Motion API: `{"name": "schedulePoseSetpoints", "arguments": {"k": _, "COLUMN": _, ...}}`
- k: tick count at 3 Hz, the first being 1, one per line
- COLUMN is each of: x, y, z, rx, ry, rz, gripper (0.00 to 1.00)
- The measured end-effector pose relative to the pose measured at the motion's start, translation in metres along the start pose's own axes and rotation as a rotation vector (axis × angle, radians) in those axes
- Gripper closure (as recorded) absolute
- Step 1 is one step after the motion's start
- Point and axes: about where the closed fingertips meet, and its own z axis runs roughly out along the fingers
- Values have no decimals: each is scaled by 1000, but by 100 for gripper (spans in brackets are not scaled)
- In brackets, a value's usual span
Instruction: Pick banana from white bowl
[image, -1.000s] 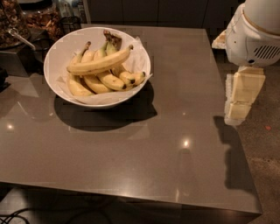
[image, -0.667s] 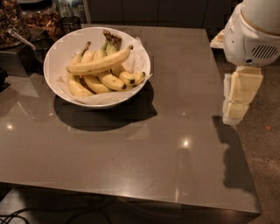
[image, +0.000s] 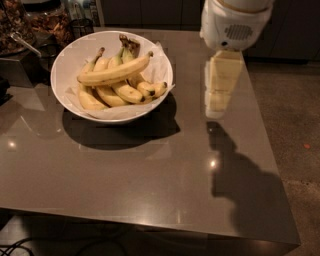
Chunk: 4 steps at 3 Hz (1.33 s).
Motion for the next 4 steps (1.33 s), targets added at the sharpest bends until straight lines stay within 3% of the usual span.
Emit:
{"name": "schedulePoseSetpoints", "arguments": {"k": 1, "x": -41, "y": -14, "z": 10, "rx": -3, "ry": 36, "rz": -79, "gripper": 0}}
{"name": "schedulePoseSetpoints", "arguments": {"k": 2, "x": -50, "y": -20, "z": 8, "rx": 25, "ry": 19, "rz": -91, "gripper": 0}}
{"name": "schedulePoseSetpoints", "arguments": {"k": 3, "x": -75, "y": -32, "z": 7, "rx": 32, "ry": -8, "rz": -129, "gripper": 0}}
{"name": "schedulePoseSetpoints", "arguments": {"k": 4, "x": -117, "y": -51, "z": 10, "rx": 33, "ry": -19, "rz": -199, "gripper": 0}}
